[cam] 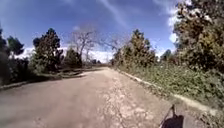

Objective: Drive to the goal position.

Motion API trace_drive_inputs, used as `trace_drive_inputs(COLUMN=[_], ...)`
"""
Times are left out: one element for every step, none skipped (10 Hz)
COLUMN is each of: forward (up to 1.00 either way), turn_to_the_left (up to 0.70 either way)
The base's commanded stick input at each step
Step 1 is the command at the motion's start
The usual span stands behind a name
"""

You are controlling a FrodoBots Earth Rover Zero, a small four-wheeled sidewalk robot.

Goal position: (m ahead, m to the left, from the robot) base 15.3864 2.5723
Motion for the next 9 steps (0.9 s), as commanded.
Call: trace_drive_inputs(forward=[1.00,1.00,1.00,1.00,1.00,1.00,1.00,1.00,1.00], turn_to_the_left=[0.00,0.00,0.00,0.00,0.00,0.00,0.00,0.00,0.00])
